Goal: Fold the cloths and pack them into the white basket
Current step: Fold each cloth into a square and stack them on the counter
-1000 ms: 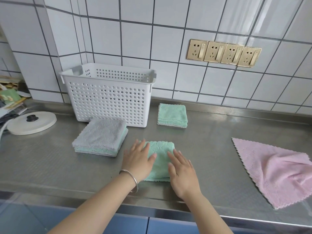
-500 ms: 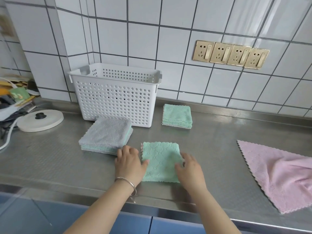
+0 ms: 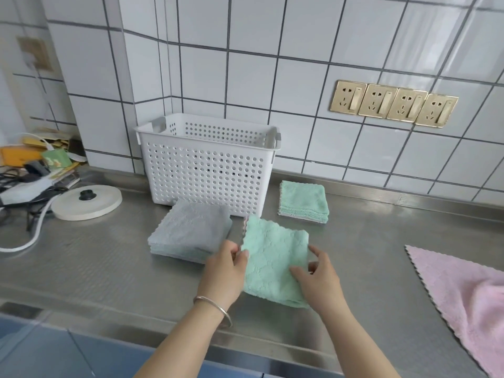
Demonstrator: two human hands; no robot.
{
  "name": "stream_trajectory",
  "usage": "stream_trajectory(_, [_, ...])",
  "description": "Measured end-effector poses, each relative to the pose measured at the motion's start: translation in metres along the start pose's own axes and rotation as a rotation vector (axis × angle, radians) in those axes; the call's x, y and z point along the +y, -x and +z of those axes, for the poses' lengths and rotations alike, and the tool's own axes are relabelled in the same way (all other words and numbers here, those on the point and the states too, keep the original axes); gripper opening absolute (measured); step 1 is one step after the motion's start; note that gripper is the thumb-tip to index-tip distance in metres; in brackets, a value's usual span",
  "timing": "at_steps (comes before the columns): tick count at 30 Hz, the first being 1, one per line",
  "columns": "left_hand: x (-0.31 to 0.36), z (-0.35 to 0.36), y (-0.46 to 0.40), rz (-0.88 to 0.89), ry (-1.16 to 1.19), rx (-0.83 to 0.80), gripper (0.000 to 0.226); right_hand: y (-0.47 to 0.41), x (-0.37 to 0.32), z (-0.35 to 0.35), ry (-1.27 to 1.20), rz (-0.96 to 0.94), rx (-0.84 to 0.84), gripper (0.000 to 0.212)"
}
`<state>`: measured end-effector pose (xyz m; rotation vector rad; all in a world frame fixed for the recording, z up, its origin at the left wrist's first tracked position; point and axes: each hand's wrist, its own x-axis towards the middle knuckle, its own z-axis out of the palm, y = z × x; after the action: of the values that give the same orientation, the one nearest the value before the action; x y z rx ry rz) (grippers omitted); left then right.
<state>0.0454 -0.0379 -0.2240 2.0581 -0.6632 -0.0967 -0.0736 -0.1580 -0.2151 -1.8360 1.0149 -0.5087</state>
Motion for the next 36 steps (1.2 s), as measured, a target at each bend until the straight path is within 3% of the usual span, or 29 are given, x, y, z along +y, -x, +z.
stream_trajectory(5, [-0.004,-0.067,-0.059,0.011,0.11,0.264,0.024,-0.027,-0.075,0.049,-0.2,-0.156,-0.007,0.055])
stream_trajectory(8, [-0.029,-0.091,-0.095,-0.065,0.045,0.253,0.042,-0.043,-0.097,0.09,-0.251,-0.152,-0.05,0.054])
stream_trajectory(12, [-0.071,-0.103,-0.12,-0.139,-0.103,0.225,0.044,-0.053,-0.102,0.135,-0.233,-0.094,-0.138,0.054])
stream_trajectory(17, [-0.1,-0.101,-0.125,-0.196,-0.172,0.176,0.048,-0.055,-0.096,0.157,-0.142,-0.118,-0.052,0.053])
stream_trajectory(20, [-0.1,-0.102,-0.123,-0.178,-0.239,0.183,0.044,-0.054,-0.096,0.163,0.001,-0.175,-0.007,0.054])
stream_trajectory(23, [-0.089,-0.103,-0.119,-0.014,-0.438,0.218,0.046,-0.058,-0.094,0.165,0.441,-0.418,0.059,0.055])
stream_trajectory(26, [-0.081,-0.094,-0.127,0.132,-0.66,-0.084,0.053,-0.069,-0.098,0.166,0.757,-0.597,-0.07,0.051])
stream_trajectory(29, [-0.087,-0.087,-0.134,0.04,-0.747,-0.359,0.063,-0.077,-0.091,0.173,0.853,-0.528,-0.239,0.054])
stream_trajectory(36, [-0.103,-0.089,-0.129,-0.073,-0.659,-0.391,0.068,-0.081,-0.082,0.188,0.732,-0.437,-0.345,0.057])
